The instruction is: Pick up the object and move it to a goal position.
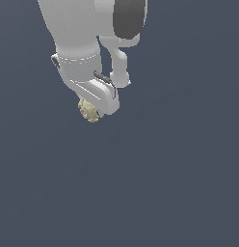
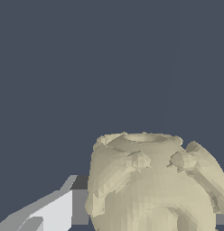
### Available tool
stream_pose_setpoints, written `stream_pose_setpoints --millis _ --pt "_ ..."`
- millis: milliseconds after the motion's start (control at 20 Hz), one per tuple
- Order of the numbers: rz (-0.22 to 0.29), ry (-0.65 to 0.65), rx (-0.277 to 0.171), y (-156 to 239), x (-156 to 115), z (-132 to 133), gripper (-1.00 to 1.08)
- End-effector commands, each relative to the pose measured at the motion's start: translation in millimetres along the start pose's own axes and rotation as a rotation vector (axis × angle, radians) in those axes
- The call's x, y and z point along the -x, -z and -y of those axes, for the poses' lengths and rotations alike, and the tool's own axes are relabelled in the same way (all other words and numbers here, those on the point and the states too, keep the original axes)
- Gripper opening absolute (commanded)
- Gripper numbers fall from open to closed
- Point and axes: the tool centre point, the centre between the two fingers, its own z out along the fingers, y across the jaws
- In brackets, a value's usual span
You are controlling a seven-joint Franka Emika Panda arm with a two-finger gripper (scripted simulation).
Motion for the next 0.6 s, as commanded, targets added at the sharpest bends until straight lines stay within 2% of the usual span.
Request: stream_pose_setpoints --millis 0,550 --pt "0.001 0.002 0.002 18.5 -9.1 -6.3 -1.00" --pt "0.001 0.002 0.002 59.5 -32.8 -20.0 -1.00"
